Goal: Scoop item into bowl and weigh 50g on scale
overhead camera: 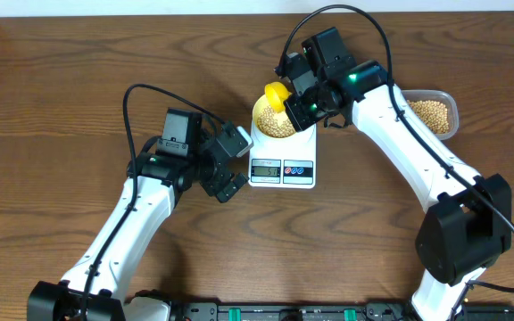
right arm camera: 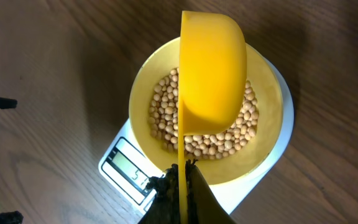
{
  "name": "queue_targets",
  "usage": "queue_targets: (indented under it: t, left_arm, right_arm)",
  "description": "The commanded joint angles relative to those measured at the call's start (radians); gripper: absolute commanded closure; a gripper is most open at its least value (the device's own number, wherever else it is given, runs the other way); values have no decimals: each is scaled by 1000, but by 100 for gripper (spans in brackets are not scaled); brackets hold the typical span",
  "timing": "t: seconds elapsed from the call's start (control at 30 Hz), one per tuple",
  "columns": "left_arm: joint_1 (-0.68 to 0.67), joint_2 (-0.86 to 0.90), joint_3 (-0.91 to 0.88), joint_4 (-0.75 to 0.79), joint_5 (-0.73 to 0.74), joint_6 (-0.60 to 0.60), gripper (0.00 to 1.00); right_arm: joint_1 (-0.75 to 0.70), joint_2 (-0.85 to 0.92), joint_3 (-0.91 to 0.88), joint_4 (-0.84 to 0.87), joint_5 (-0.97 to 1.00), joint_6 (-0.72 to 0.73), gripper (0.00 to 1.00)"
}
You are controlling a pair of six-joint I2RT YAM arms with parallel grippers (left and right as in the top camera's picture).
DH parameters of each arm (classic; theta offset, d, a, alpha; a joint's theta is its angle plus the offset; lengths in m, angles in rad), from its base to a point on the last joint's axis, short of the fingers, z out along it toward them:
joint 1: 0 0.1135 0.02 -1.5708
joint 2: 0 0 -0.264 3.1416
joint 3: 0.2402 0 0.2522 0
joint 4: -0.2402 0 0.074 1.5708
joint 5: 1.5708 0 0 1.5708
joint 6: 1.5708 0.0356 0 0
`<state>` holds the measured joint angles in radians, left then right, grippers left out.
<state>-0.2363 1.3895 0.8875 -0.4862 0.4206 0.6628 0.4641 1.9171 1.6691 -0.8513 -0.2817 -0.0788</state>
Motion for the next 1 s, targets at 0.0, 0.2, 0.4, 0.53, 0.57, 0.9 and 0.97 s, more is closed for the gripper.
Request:
queue_targets:
  t: [0.0, 0.2, 0.4, 0.53, 0.57, 0.9, 0.97]
  left_arm:
    - [5, -13, 1, 0, 13, 14, 2]
    - [5, -13, 1, 0, 13, 14, 2]
    - [5, -13, 1, 0, 13, 14, 2]
    - [5, -13, 1, 0, 13, 14, 2]
    - [5, -13, 1, 0, 13, 14, 2]
    - [5, -13, 1, 0, 13, 14, 2]
    - [5, -13, 1, 0, 13, 14, 2]
  right_arm:
    - [3, -13, 10, -4, -8, -56, 99]
    - [3, -3, 8, -18, -9, -69, 99]
    - [9, -1, 4, -24, -9, -77, 99]
    - [9, 0, 0, -24, -5, -84, 99]
    - [9, 0, -5, -24, -5, -84, 99]
    - [9, 0, -47, -18, 15, -89, 99]
    - [9, 0, -47, -13, 28, -104, 99]
